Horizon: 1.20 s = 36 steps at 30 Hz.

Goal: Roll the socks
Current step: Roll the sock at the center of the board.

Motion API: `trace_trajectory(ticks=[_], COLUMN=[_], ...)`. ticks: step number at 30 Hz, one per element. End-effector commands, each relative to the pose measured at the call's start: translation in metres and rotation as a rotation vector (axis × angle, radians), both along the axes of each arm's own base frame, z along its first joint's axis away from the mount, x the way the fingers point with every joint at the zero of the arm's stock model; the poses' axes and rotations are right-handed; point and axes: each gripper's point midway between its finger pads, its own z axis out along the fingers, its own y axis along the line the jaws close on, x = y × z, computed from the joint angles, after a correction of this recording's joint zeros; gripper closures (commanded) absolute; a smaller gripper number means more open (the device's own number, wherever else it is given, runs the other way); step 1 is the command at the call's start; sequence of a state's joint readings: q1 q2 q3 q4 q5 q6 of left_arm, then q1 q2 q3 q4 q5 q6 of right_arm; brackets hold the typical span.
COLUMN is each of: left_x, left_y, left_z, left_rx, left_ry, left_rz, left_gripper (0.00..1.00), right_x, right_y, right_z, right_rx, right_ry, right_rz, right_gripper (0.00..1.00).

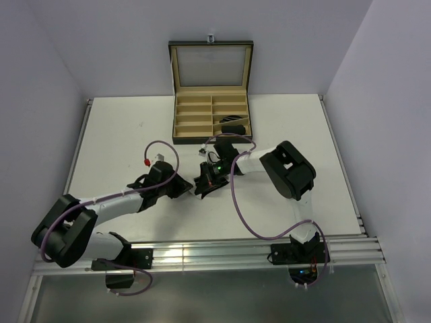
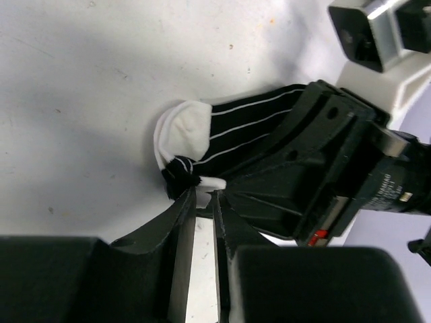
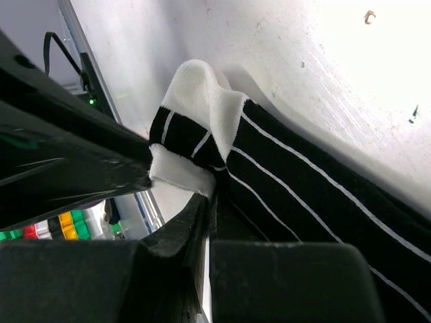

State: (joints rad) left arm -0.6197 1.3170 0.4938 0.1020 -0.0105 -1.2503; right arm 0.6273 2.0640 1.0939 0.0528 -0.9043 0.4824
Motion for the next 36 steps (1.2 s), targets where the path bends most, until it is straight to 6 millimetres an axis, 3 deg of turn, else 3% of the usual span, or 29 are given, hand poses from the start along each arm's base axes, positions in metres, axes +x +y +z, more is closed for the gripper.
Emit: trace_trajectory(ticks=[1, 15, 22, 28, 36], left_x=[0.003, 0.025, 0.013, -0.011, -0.012], left_y=[-0.011, -0.014, 0.004, 0.014, 0.008], left_z=[0.002, 0.014, 0.023, 0.013, -0.006], left_rx=[-0.029, -0.011, 0.051, 0.099, 0.14], left_ry=[-0.008, -0.064, -0.09, -0.001, 0.067], left_rz=[-0.03, 0.011, 0.002, -0.037, -0.083], left_gripper=[0.79, 0.8, 0.69, 0.72, 0.78], right_x=[0.008, 0.006, 0.007, 0.008, 0.009], right_y=[-0.003, -0.006, -0.005, -0.005, -0.005], right_z=[-0.001, -0.002, 0.001, 0.002, 0.004], right_rx=[-0.025, -0.037, -0.034, -0.035, -0.035], right_ry=[-0.025, -0.036, -0.044, -0.046, -0.055], right_rz=[-0.022, -0.02, -0.023, -0.025, -0.028], right_gripper=[1.0, 1.0, 1.0, 1.0, 1.0])
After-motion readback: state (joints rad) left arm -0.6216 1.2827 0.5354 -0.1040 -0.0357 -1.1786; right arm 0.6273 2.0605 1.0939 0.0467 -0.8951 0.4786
